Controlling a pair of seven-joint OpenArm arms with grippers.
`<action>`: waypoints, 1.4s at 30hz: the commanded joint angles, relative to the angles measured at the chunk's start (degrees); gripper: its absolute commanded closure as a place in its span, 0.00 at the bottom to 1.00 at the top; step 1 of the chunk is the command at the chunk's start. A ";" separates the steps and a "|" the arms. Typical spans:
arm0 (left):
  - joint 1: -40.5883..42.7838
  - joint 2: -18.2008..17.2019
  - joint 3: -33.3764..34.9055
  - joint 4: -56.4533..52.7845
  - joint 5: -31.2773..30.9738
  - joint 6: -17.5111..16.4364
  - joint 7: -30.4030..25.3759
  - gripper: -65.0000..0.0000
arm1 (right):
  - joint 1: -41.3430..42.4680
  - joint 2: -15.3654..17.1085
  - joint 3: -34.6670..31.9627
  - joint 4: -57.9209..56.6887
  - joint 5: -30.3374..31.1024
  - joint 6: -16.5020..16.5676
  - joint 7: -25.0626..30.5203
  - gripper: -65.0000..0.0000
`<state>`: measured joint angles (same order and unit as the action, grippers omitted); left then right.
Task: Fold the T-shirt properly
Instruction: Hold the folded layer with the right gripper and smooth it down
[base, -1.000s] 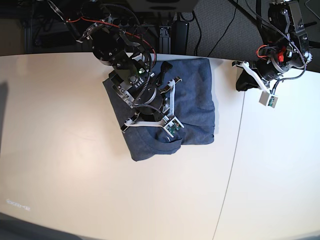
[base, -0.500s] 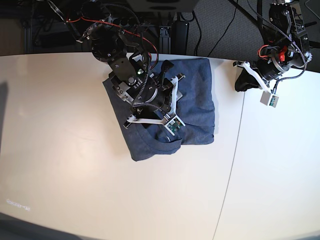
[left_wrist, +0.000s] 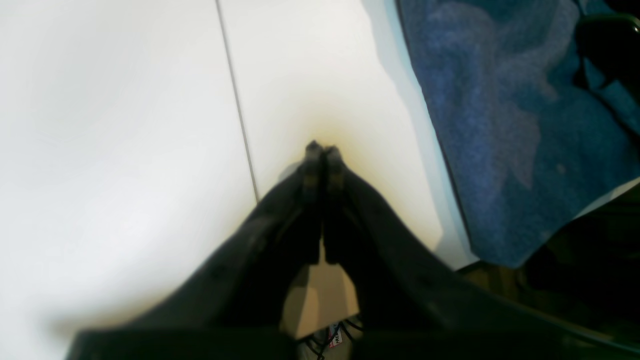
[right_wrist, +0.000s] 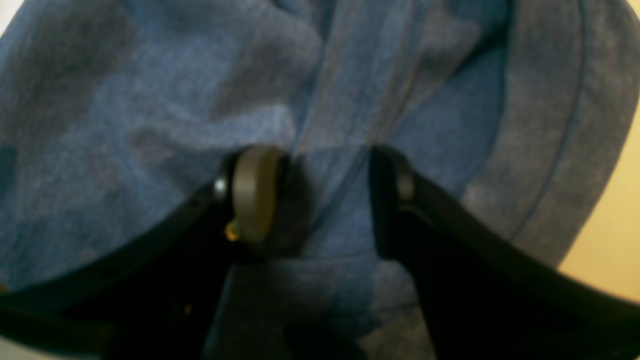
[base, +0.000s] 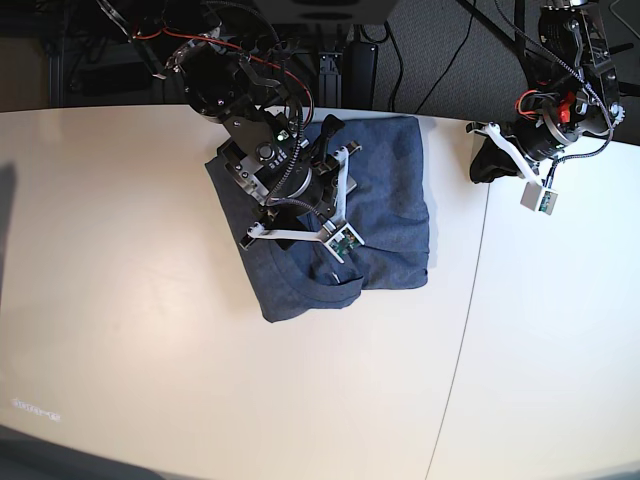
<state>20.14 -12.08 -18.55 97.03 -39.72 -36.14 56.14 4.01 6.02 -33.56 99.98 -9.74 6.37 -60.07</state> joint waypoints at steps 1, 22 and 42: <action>-0.15 -0.50 -0.15 0.44 0.07 -1.64 0.24 1.00 | 0.85 -0.15 0.20 0.72 -0.42 -0.63 0.70 0.54; -0.15 -0.50 -0.15 0.44 -0.11 -1.64 0.24 1.00 | 1.38 -0.37 0.17 -6.14 -0.42 -0.63 1.16 1.00; -0.13 -0.48 -0.15 0.44 -0.20 -1.64 0.24 1.00 | 1.38 -0.50 0.15 3.26 -0.35 -0.59 3.10 1.00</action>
<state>20.14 -12.08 -18.55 97.01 -39.92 -36.16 56.14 4.45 5.85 -33.52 102.15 -9.93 6.02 -58.70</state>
